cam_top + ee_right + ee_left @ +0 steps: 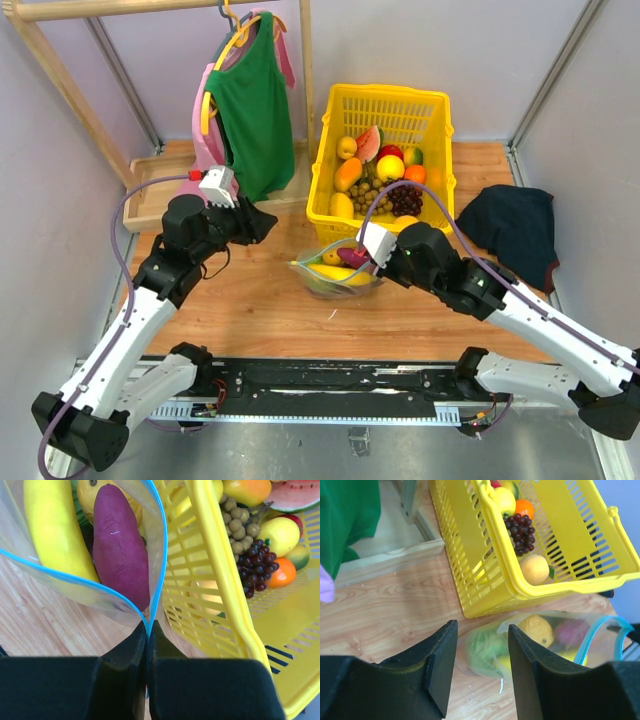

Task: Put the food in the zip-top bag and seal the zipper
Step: Move the zipper food storage bag to the center of the board.

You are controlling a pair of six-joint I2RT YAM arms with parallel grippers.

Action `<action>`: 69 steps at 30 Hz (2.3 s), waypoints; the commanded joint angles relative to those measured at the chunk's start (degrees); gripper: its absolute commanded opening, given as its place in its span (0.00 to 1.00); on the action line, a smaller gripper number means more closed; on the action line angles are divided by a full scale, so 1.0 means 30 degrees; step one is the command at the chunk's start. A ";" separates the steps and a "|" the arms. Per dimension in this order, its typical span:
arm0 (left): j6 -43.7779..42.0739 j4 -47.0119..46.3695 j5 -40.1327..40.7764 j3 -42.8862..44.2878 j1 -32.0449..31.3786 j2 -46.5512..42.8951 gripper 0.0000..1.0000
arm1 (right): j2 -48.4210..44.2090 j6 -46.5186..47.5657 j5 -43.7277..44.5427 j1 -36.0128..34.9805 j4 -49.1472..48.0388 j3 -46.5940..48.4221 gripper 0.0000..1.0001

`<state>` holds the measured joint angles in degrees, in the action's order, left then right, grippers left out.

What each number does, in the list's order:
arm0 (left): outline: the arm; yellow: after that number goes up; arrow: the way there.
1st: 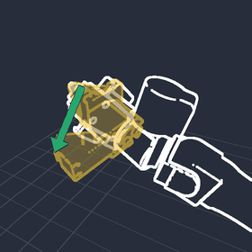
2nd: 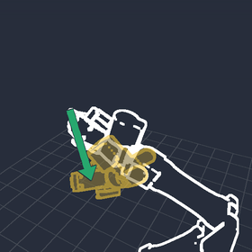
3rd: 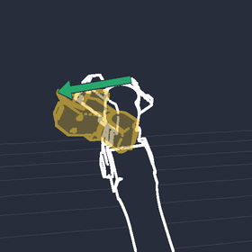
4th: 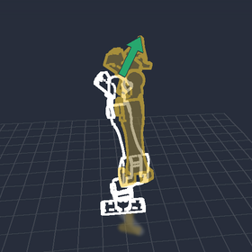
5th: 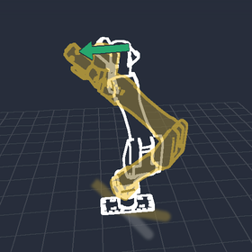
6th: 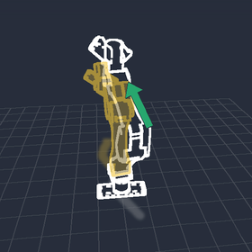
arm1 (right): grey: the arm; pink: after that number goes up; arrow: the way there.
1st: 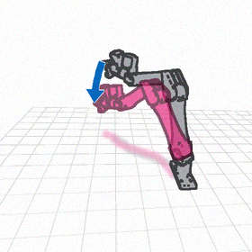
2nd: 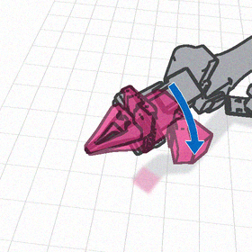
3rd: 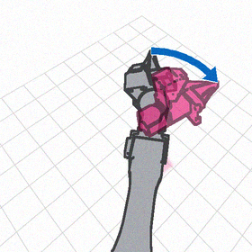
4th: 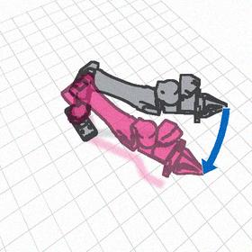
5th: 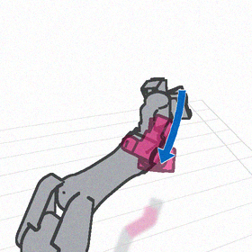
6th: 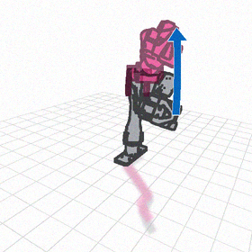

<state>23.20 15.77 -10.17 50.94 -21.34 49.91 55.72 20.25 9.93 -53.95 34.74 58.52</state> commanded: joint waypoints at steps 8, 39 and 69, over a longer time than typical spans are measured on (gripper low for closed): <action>-0.5682 -0.5901 -0.6749 -0.3923 0.0006 -0.0537 0.70 | -0.0596 0.0317 -0.1905 0.2070 0.0141 -0.0020 0.01; -1.4231 -0.9195 -1.5143 -0.6479 -0.1506 0.1359 0.46 | -0.1011 -0.0421 -0.2696 0.2287 0.0255 0.0092 0.01; -1.2074 -0.5847 -0.6498 -0.5772 -0.1499 -0.2409 0.00 | -0.1145 -0.1541 0.0804 0.2477 0.1526 -0.0914 0.01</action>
<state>-16.84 -1.67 -39.90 31.20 -26.35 44.84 52.53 17.02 6.02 -47.83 37.52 56.69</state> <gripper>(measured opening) 0.012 0.014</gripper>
